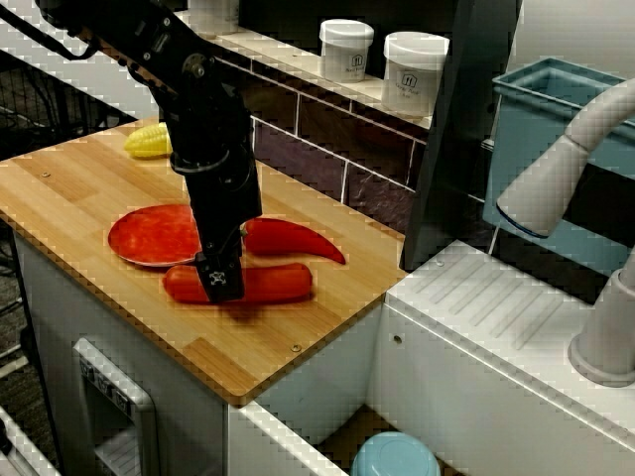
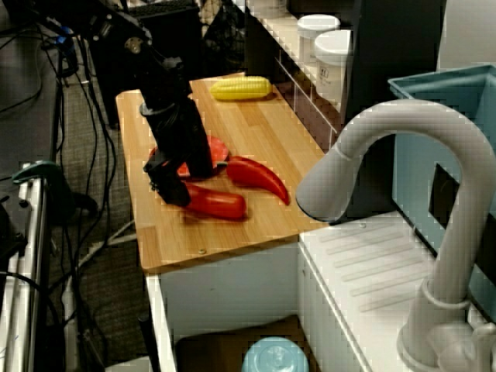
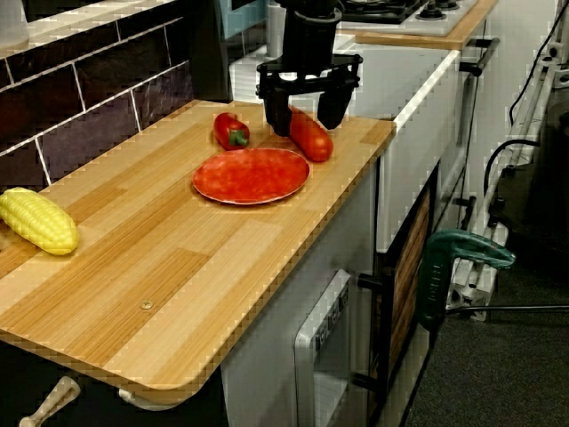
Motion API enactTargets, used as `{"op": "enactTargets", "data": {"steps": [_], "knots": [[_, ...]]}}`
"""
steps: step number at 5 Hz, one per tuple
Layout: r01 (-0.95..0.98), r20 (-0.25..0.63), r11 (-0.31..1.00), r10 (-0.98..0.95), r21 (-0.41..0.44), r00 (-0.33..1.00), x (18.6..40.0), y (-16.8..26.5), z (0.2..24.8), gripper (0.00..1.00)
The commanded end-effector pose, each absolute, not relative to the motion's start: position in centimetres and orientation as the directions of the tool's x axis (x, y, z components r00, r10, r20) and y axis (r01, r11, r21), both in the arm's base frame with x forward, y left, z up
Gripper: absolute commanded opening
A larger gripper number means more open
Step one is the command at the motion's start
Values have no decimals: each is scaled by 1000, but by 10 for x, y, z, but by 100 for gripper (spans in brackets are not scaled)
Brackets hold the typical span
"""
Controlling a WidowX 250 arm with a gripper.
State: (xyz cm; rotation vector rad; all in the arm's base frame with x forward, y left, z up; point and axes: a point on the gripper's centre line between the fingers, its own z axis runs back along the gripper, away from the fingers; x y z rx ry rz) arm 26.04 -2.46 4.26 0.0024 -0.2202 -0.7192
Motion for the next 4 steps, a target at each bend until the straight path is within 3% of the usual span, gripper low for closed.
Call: {"op": "enactTargets", "data": {"steps": [1,4], "knots": [[636,274,766,-635,99,722,272,-10,90,100],[627,326,777,-605,45,726,277,12,149,100]]}}
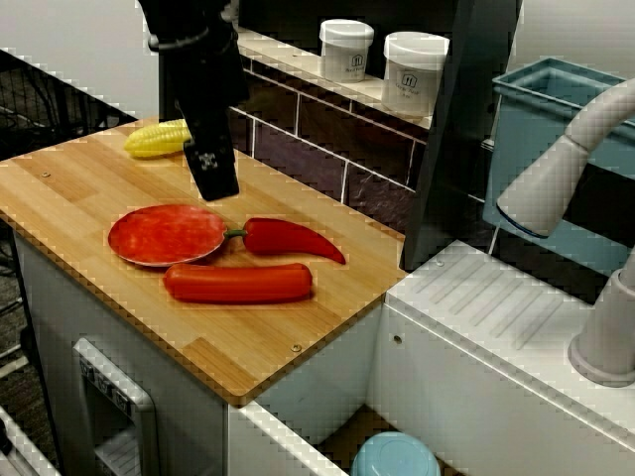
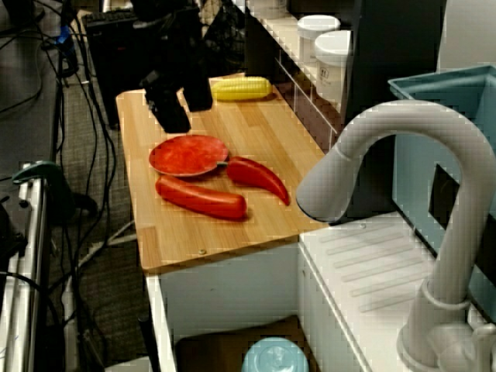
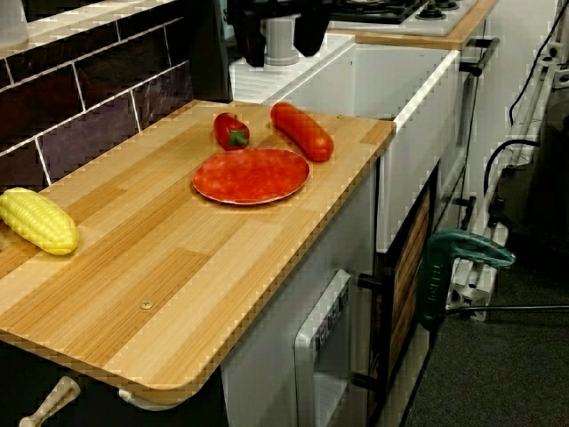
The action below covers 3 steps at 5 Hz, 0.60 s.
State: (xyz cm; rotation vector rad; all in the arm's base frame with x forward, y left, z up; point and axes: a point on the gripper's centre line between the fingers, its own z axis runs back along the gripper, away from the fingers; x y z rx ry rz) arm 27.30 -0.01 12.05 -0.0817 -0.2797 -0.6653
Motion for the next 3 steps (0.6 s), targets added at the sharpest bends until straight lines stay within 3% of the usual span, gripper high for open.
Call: {"op": "enactTargets", "data": {"steps": [1,2,3], "knots": [[625,338,780,-597,32,727,279,19,163,100],[614,341,789,-571,-21,746,283,28,175,0],[605,343,796,-560,-31,754,288,36,181,0]]}}
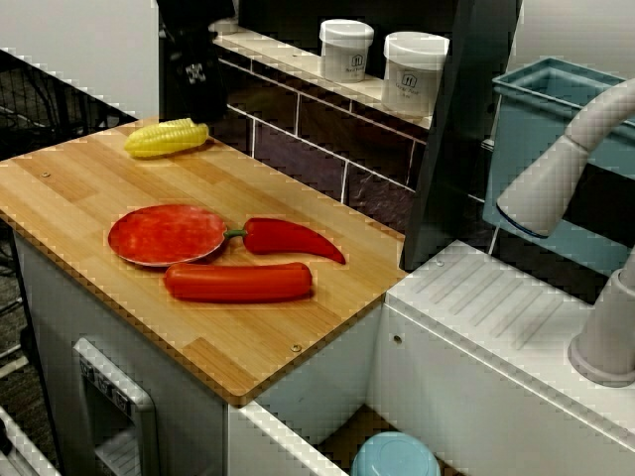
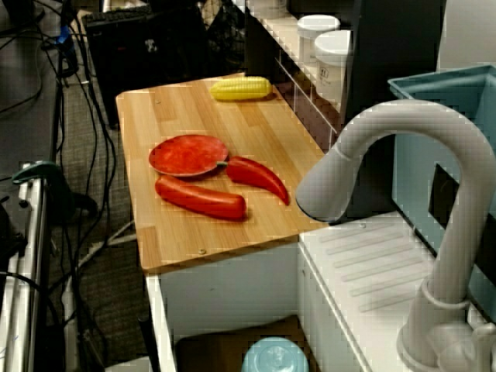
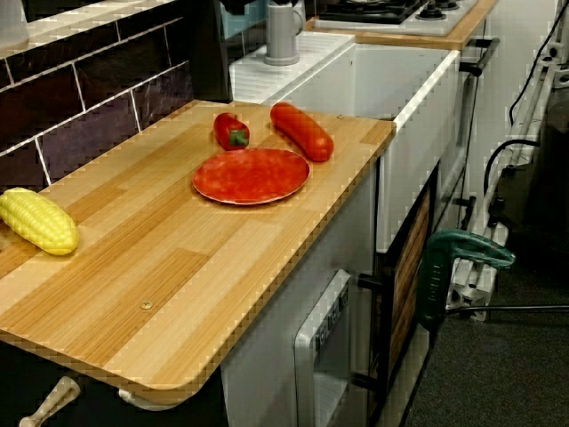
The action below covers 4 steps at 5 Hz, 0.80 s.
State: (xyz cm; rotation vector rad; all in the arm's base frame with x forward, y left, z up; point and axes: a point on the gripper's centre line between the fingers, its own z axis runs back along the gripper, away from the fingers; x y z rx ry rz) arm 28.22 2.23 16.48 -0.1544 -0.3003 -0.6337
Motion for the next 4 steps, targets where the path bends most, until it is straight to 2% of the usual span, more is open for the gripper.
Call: {"op": "enactTargets", "data": {"steps": [1,4], "knots": [[597,350,801,-548,-44,760,293,44,188,0],[603,340,795,-553,-57,761,297,53,193,0]]}}
